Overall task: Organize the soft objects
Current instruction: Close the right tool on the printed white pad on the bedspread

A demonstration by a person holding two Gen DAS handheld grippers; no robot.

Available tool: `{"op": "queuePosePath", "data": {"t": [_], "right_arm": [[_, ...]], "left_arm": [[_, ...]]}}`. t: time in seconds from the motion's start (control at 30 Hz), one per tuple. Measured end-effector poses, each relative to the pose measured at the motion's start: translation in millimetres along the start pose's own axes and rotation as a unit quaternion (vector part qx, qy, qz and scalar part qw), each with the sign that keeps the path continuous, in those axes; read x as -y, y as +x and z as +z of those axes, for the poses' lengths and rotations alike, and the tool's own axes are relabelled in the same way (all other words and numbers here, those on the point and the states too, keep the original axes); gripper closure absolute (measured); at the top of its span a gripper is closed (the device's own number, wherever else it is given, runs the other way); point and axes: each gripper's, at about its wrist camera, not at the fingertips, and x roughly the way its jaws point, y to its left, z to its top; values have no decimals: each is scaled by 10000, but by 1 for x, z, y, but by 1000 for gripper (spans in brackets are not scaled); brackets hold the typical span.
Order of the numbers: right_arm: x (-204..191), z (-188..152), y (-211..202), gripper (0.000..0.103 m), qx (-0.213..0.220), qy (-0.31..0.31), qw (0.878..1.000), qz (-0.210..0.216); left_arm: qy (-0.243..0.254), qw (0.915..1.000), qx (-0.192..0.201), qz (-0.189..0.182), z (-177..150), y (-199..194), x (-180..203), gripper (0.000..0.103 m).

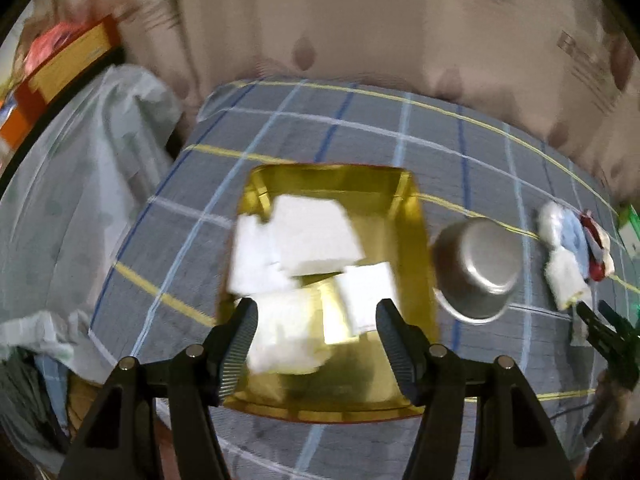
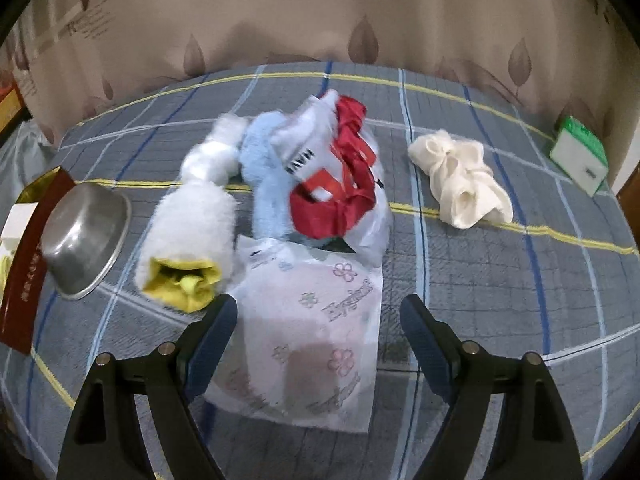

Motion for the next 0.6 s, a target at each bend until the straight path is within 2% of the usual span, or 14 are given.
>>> {"op": "queuePosePath", "data": {"t": [0.13, 0.3, 0.37, 0.47, 0.6], "right_arm": [[4, -3, 10, 23, -21, 182, 9997, 135], [-8, -7, 12, 25, 114, -147, 9998, 43], [-11, -9, 8, 42, 186, -255, 9995, 83], [-8, -13, 4, 60, 233, -364, 9990, 100], [5, -22, -3, 68, 250, -311, 9990, 197]], "left_arm": [[309, 9995, -16, -107, 6, 0, 36, 40], [690, 9972, -68, -290, 10, 4, 85, 40], [838, 9955, -85, -438, 10, 5, 106, 40], [1032, 9924, -162, -651, 10, 8, 135, 40], [1243, 9890, -228, -773, 11, 14, 173, 40]]}}
